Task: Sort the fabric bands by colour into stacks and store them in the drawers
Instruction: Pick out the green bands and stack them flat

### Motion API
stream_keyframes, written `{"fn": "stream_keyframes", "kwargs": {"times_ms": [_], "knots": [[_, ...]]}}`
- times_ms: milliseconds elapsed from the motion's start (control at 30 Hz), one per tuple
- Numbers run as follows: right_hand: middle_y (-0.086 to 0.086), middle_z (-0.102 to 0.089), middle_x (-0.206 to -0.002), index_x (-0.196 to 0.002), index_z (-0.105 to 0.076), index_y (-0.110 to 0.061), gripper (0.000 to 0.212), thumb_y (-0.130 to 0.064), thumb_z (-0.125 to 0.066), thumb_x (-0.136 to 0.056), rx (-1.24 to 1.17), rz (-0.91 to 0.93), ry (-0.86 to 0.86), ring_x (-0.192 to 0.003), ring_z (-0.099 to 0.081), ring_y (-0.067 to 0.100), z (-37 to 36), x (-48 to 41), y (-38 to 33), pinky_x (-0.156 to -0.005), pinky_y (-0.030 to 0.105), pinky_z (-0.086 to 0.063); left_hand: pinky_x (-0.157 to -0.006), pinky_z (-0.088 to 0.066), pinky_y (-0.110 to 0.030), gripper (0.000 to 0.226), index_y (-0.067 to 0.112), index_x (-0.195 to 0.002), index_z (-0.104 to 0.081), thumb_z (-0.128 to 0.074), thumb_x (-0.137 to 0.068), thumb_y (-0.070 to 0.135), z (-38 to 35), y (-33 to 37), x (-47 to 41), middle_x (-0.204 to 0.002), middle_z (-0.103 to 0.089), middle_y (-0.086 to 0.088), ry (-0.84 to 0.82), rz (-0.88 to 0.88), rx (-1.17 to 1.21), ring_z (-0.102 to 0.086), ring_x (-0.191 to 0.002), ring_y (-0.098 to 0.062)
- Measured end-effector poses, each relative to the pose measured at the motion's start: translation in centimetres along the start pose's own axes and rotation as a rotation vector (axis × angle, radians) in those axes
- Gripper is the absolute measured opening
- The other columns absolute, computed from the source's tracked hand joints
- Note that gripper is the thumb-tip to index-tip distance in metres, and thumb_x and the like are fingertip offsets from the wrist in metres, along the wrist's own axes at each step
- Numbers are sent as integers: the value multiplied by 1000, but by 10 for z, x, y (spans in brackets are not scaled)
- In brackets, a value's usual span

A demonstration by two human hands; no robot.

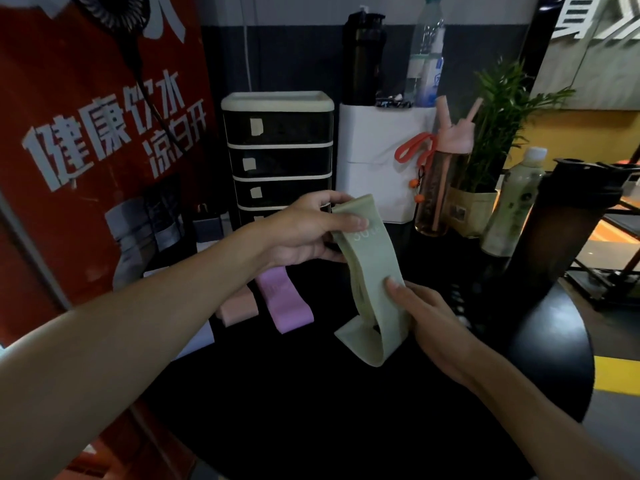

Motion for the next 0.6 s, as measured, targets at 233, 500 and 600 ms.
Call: {"fn": "stream_keyframes", "kwargs": {"times_ms": [233, 500, 600], "knots": [[16, -73, -104, -108, -69, -4, 55, -49, -69, -77, 168, -146, -36, -99, -69, 34, 17, 44, 11, -91, 47, -53, -81, -58, -57, 48, 9, -125, -55, -75, -82, 1, -19, -46, 16, -109, -67, -14, 22, 167, -26, -67, -97, -29], [4, -75, -83, -94, -73, -12, 40, -50, -67, -84, 425, -222, 41, -72, -71, 18, 20, 68, 12, -68, 33, -57, -81, -59, -52, 54, 7, -130, -51, -76, -82, 2, -23, -81, 32, -102, -70, -13, 83, 261, -62, -71, -88, -28], [-3, -71, -75, -90, -71, -13, 37, -49, -72, -81, 514, -175, 81, -63, -65, 7, 16, 70, 3, -59, 22, -51, -79, -60, -47, 56, 11, -130, -50, -76, -81, 0, -24, -77, 34, -104, -69, -12, 35, 262, -94, -72, -89, -25]]}}
Point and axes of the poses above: each hand's wrist, its own x-axis away from the middle knuckle, its own z-axis out of the back of the hand, y = z × x, the point moved 8 cm from there along -x, towards the middle knuckle
